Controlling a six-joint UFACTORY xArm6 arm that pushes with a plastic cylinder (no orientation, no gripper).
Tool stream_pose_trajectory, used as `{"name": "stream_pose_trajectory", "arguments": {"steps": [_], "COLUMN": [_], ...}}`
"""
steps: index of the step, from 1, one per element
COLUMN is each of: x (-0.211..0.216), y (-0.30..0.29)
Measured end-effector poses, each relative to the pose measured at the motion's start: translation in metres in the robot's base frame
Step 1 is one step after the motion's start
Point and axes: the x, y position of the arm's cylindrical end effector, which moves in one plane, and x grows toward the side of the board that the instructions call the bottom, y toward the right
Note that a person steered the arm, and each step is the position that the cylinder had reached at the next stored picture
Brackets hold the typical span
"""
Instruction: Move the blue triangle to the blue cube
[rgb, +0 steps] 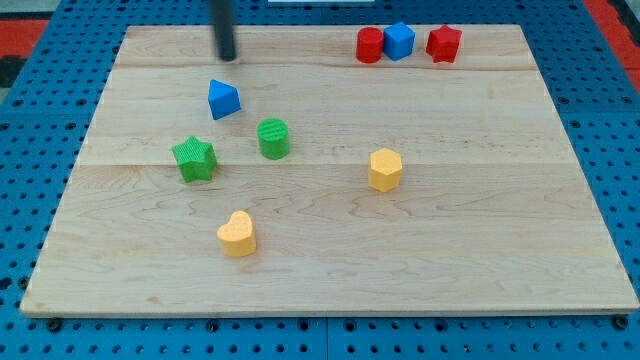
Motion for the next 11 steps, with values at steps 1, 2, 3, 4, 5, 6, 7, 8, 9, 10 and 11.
{"name": "stream_pose_trajectory", "arguments": {"steps": [1,2,3,4,5,6,7,8,9,10,11], "x": [0.052,0.059,0.057,0.073,0.102,0.123,0.143,0.099,0.043,0.024,0.122], "y": [-0.009,0.075,0.133,0.136,0.155,0.174,0.196,0.243,0.302,0.310,0.346]}}
